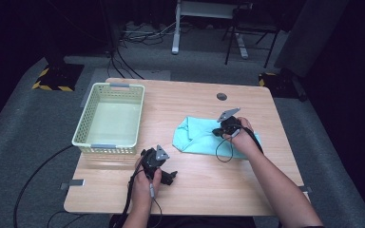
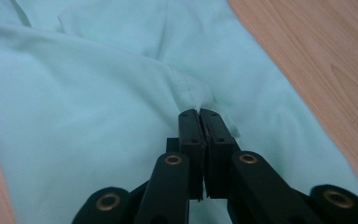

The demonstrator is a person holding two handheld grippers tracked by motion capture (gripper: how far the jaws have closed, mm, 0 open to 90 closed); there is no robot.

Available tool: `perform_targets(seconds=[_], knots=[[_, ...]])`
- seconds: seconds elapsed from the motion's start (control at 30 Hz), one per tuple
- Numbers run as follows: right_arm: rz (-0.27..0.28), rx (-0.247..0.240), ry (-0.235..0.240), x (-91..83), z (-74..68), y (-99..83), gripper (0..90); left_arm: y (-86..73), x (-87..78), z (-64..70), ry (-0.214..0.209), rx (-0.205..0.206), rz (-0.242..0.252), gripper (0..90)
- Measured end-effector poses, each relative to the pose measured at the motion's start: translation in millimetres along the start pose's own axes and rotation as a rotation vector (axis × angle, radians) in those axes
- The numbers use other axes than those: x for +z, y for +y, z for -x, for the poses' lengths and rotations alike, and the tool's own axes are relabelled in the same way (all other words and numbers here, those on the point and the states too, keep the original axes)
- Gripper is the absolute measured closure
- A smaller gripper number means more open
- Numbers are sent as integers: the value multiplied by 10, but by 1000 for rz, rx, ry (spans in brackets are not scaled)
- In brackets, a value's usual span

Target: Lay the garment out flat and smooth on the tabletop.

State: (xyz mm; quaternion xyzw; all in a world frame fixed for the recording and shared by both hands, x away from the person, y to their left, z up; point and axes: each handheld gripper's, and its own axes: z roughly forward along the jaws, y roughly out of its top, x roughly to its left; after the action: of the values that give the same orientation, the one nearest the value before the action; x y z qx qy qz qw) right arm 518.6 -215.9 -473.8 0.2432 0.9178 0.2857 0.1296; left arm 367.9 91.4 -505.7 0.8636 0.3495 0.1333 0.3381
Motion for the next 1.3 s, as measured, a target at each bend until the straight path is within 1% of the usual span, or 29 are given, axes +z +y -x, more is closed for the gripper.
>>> perform_targets(seconds=[0.03,0.13,0.3,0.43,0.57,0.63,0.67,0.7,0.73,0.9,0.97,1.13,1.3], knots=[[2,-4,1,-15,-7,2,891,0,0,0,0,1,0,2],[19,-22,-18,-94,-49,5,892,0,-1,0,1,1,0,2],[64,-37,-27,-268,-116,14,892,-1,0,2,0,-1,0,2],[92,-50,-21,-396,-187,21,892,-3,-2,13,-2,3,1,2],[108,-69,-17,-492,-277,18,892,-5,-3,21,-3,-1,1,2],[124,-78,-12,-556,-346,13,892,-7,-4,30,-3,-3,1,2],[128,-82,-12,-576,-369,10,892,-5,-7,32,-1,6,-1,2],[133,-85,-10,-602,-400,6,892,-7,-5,46,-5,0,0,2],[136,-89,-8,-626,-431,1,893,-7,-5,54,-10,4,-2,2],[152,-109,-3,-748,-580,-35,893,-5,-3,63,-9,8,2,2],[158,-114,0,-783,-625,-51,892,-8,-4,75,-9,1,2,2],[161,-118,8,-833,-708,-94,892,-7,-8,76,-8,8,-2,3],[161,-118,8,-833,-708,-94,892,-7,-8,76,-8,8,-2,3]])
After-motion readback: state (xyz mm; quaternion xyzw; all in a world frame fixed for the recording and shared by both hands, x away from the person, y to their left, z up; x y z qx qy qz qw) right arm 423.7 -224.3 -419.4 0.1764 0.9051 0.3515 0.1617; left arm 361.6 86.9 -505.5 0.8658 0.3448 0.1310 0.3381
